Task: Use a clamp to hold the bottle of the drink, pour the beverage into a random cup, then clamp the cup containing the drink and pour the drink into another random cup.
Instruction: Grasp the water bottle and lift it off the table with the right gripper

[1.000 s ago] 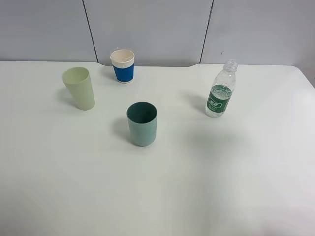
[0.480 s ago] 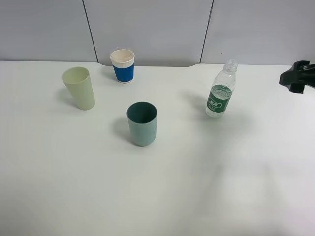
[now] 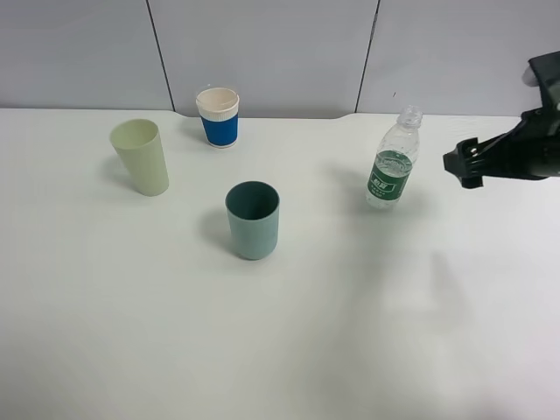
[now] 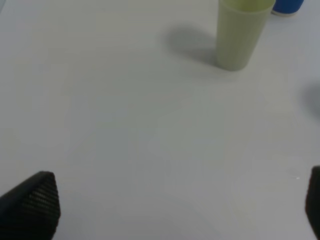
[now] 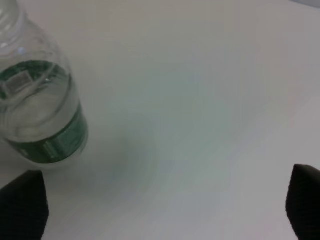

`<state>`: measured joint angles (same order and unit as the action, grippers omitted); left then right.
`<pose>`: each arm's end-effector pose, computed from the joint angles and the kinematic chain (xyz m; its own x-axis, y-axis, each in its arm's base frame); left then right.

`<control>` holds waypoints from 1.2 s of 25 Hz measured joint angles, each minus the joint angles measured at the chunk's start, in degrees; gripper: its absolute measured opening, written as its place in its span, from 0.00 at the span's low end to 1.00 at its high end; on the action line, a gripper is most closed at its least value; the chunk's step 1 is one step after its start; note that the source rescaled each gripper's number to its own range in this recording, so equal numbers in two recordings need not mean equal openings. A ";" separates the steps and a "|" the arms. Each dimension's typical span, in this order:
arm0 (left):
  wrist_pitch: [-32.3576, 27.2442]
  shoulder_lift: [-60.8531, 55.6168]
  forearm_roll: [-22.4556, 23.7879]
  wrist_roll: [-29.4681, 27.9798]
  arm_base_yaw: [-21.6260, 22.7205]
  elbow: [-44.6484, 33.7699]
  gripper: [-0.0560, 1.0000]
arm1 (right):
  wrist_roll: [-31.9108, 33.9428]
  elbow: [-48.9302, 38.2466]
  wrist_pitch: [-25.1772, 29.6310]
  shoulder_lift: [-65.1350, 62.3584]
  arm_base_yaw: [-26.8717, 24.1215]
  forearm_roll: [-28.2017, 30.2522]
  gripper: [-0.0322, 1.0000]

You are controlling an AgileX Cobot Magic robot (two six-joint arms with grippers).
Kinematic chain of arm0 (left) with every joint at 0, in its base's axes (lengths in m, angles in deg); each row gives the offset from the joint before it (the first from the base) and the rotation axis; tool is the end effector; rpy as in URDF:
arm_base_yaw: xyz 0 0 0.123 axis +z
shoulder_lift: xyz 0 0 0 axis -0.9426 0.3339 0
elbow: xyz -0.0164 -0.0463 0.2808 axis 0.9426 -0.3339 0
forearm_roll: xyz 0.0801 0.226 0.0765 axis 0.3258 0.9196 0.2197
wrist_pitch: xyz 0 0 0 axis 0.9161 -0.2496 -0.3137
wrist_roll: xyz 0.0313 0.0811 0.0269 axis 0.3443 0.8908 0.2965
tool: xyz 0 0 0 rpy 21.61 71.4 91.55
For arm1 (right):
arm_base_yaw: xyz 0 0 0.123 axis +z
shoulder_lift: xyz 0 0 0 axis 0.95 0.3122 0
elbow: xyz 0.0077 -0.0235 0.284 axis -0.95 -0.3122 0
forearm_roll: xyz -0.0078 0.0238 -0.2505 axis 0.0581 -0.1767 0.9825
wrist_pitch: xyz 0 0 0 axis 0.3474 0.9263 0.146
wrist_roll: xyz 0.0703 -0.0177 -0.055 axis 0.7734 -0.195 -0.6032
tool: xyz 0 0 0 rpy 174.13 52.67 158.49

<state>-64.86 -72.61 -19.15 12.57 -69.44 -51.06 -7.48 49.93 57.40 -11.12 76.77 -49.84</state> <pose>-0.0058 -0.0007 0.2796 -0.4352 -0.0034 -0.9003 -0.0110 0.9999 0.0015 0.2473 0.0215 0.2072 -0.5673 -0.3170 -0.7601 -0.2476 0.9459 -0.2097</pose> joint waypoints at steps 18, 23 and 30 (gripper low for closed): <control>0.00 0.00 0.00 0.00 0.00 0.00 1.00 | -0.56 -3.34 -25.21 18.33 2.54 1.22 0.89; 0.00 0.00 0.00 0.00 0.00 0.00 1.00 | -0.56 -3.34 -31.88 24.39 2.54 3.78 0.89; 0.00 0.00 0.00 0.00 0.00 0.00 1.00 | -0.56 -3.34 -44.92 31.94 2.54 7.91 0.89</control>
<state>-64.86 -72.61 -19.15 12.57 -69.44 -51.06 -8.05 46.59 12.48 20.82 79.31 -41.93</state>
